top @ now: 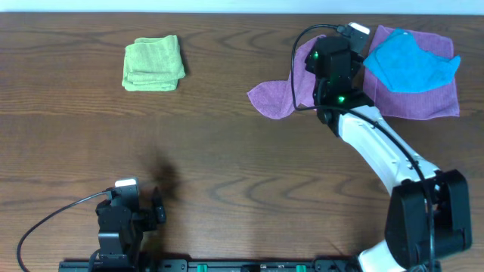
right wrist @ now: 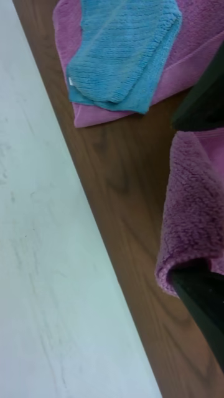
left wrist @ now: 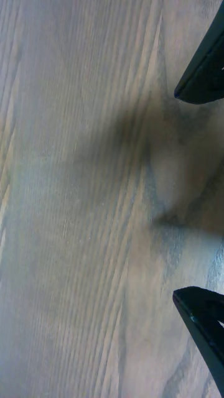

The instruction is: Fold the cloth

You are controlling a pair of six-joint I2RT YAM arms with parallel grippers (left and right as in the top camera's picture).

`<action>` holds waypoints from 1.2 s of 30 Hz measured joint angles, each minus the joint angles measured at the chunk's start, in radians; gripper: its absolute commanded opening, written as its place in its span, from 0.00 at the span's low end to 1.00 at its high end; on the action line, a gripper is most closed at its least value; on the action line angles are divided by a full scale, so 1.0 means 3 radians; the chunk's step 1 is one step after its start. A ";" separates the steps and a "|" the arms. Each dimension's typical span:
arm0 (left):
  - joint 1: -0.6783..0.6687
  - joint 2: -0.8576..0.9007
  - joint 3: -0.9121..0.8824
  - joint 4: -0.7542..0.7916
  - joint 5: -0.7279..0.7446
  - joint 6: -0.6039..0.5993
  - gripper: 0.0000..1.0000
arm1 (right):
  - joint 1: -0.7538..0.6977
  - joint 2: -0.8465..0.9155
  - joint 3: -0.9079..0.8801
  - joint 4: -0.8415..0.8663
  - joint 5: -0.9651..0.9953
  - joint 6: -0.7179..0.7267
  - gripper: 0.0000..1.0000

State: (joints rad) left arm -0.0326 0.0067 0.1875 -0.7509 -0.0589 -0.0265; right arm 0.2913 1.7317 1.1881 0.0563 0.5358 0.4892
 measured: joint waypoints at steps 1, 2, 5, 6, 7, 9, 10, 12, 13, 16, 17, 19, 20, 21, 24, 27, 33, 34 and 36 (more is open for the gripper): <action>0.0000 0.0000 0.0000 0.0000 0.0000 0.0000 0.95 | 0.0000 0.0027 0.0000 0.0041 0.0014 0.0000 0.73; 0.0000 0.0000 0.0000 0.0000 0.0000 -0.0001 0.95 | 0.0000 0.0064 0.0000 0.0106 0.0025 0.0003 0.75; 0.0000 0.0000 0.0000 0.0000 0.0000 0.0000 0.95 | 0.0000 0.0301 -0.0005 0.0547 0.0065 -0.0027 0.78; 0.0000 0.0000 0.0001 0.0000 0.0000 -0.0001 0.95 | -0.0001 0.0378 -0.0004 0.0706 0.0066 -0.0057 0.79; 0.0000 0.0000 0.0003 -0.0001 0.0000 -0.0001 0.95 | 0.0000 0.0465 -0.0017 0.0917 0.0057 -0.0126 0.82; 0.0000 0.0000 0.0003 -0.0004 0.0000 -0.0001 0.95 | 0.0000 0.0591 -0.0029 0.1287 -0.0031 -0.0355 0.88; 0.0000 0.0000 0.0003 -0.0004 0.0000 -0.0001 0.95 | 0.0003 0.0608 -0.0033 0.1419 -0.0071 -0.0467 0.88; 0.0000 0.0000 0.0003 -0.0004 0.0000 -0.0001 0.95 | 0.0017 0.0591 -0.0047 0.1709 -0.0128 -0.0755 0.90; 0.0000 0.0000 0.0003 -0.0004 0.0000 -0.0001 0.95 | 0.0027 0.0543 -0.0047 0.1822 -0.0160 -0.0916 0.91; 0.0000 0.0000 0.0003 -0.0004 0.0000 -0.0001 0.95 | 0.0075 0.0318 -0.0047 0.1888 -0.0201 -0.1235 0.95; 0.0000 0.0000 0.0003 -0.0004 0.0000 0.0000 0.95 | 0.0094 0.0214 -0.0046 0.1830 -0.0214 -0.1325 0.99; 0.0000 0.0000 0.0003 -0.0004 0.0000 -0.0001 0.95 | 0.0131 -0.0017 -0.0028 0.1493 -0.0220 -0.1502 0.99; 0.0000 0.0000 0.0003 -0.0004 0.0000 0.0000 0.95 | 0.0140 -0.0093 -0.0027 0.1324 -0.0214 -0.1554 0.99; 0.0000 -0.0001 0.0003 -0.0004 -0.0001 -0.0001 0.95 | 0.0155 -0.0197 -0.0011 0.1020 -0.0201 -0.1612 0.99; 0.0000 0.0000 0.0004 -0.0006 0.0000 0.0000 0.95 | 0.0178 -0.0459 -0.0003 0.0032 -0.0149 -0.1672 0.99; 0.0000 0.0000 0.0008 -0.0013 0.0000 0.0000 0.95 | 0.0150 -0.0567 0.0006 -0.0786 -0.0229 -0.1539 0.99; 0.0000 0.0000 0.0008 -0.0013 0.0000 0.0000 0.95 | -0.0278 -0.0468 -0.0004 -0.1497 -0.1021 -0.1090 0.99; 0.0000 0.0000 0.0008 -0.0013 0.0000 0.0000 0.95 | -0.0392 -0.0430 -0.0004 -0.1497 -0.1204 -0.1015 0.99; 0.0000 0.0000 0.0008 -0.0013 0.0000 -0.0001 0.95 | -0.0626 -0.0343 -0.0004 -0.1462 -0.1582 -0.0895 0.92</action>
State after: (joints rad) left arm -0.0326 0.0067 0.1898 -0.7547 -0.0589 -0.0269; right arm 0.1036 1.6287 1.1870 -0.3824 0.0612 0.2207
